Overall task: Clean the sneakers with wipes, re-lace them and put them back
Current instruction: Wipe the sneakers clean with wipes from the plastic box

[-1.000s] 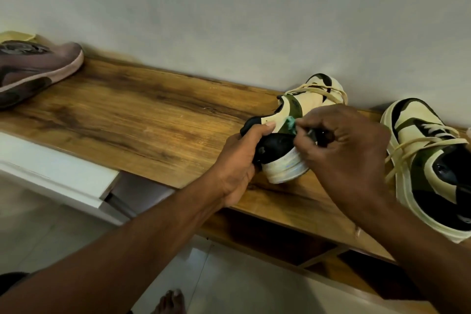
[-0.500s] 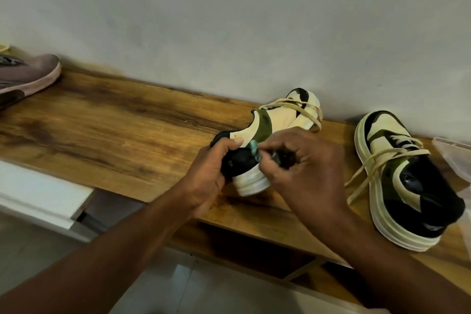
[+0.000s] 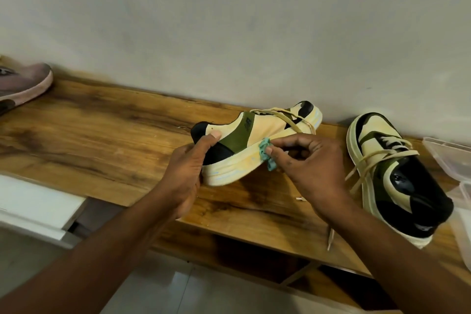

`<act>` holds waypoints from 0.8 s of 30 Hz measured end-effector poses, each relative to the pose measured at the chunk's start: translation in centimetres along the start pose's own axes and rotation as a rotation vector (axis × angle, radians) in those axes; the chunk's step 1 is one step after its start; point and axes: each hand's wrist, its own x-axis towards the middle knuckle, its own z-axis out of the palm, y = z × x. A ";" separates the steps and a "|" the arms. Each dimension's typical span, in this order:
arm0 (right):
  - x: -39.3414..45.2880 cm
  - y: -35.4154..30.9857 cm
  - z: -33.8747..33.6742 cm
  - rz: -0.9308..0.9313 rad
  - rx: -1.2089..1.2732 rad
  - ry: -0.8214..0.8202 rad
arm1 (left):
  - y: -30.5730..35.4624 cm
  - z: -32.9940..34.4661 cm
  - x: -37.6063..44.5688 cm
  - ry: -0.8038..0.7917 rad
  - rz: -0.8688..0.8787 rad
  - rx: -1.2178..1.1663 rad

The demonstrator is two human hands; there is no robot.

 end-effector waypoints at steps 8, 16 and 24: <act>-0.8 -0.4 2.6 -0.187 -0.119 0.027 | -0.2 -0.1 -0.4 -0.032 0.121 0.173; -2.7 -2.0 4.9 -0.351 -0.161 -0.096 | -0.3 0.0 0.6 0.080 0.123 0.177; 0.1 -0.8 2.4 -0.400 -0.354 -0.003 | -0.1 -0.9 1.1 0.035 0.128 0.178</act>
